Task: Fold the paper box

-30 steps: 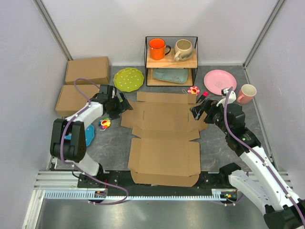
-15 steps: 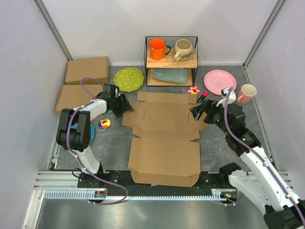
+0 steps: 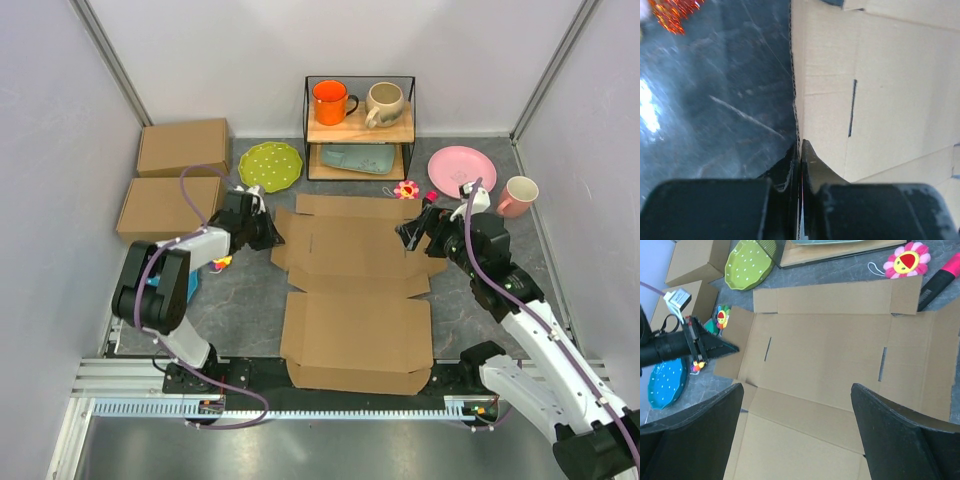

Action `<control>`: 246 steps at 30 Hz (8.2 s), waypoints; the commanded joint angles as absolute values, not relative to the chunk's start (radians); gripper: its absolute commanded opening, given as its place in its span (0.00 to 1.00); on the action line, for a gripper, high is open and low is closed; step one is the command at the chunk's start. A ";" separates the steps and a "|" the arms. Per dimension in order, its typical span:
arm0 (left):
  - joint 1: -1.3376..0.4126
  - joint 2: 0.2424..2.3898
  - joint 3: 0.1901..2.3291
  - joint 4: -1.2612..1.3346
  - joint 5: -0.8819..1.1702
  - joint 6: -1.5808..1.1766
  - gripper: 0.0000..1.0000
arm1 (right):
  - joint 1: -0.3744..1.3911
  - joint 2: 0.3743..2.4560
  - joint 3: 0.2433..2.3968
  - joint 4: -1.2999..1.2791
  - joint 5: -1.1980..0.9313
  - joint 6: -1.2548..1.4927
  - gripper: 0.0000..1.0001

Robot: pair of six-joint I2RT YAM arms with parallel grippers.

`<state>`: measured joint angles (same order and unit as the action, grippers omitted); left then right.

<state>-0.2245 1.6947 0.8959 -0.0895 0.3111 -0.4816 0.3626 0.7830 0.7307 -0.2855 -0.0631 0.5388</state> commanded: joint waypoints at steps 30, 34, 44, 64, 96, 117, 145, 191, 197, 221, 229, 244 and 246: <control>-0.515 1.241 0.558 0.434 -0.071 0.026 0.02 | 0.451 0.841 0.910 -0.351 -0.008 0.388 0.95; -0.508 1.249 0.534 0.465 -0.041 0.060 0.02 | 0.451 0.876 0.928 -0.386 0.023 0.377 0.93; -0.505 1.261 0.508 0.529 0.058 0.087 0.02 | 0.497 1.022 1.045 -0.385 0.051 0.268 0.96; -0.546 1.220 0.430 0.611 0.032 0.063 0.02 | 0.557 1.551 1.356 -0.146 0.002 -0.058 0.98; -0.568 1.175 0.426 0.581 -0.049 0.106 0.02 | 0.548 1.752 1.371 -0.141 -0.055 -0.163 0.47; -0.583 1.051 0.555 0.196 -0.253 -0.107 0.64 | 0.655 1.467 1.149 -0.060 0.181 -0.319 0.07; -0.581 0.643 0.299 0.142 -0.232 -0.701 0.67 | 1.003 1.407 1.057 -0.192 0.618 -0.491 0.00; -0.821 1.249 0.350 0.563 -0.027 -0.514 0.41 | 1.134 1.333 0.962 -0.107 0.719 -0.482 0.00; -0.952 1.317 0.350 0.581 -0.138 -0.402 0.41 | 1.144 1.332 0.956 -0.110 0.724 -0.472 0.00; -1.032 0.732 0.389 0.304 -0.538 -0.348 0.67 | 1.152 1.275 0.919 -0.118 0.741 -0.453 0.00; -0.760 0.883 0.483 0.385 -0.387 -0.592 0.61 | 1.154 1.262 0.916 -0.126 0.729 -0.445 0.00; -0.684 1.140 0.586 0.543 -0.032 -0.698 0.46 | 1.175 1.290 0.946 -0.179 0.764 -0.457 0.00; -0.686 1.147 0.536 0.601 -0.012 -0.716 0.43 | 1.177 1.302 0.957 -0.190 0.779 -0.475 0.00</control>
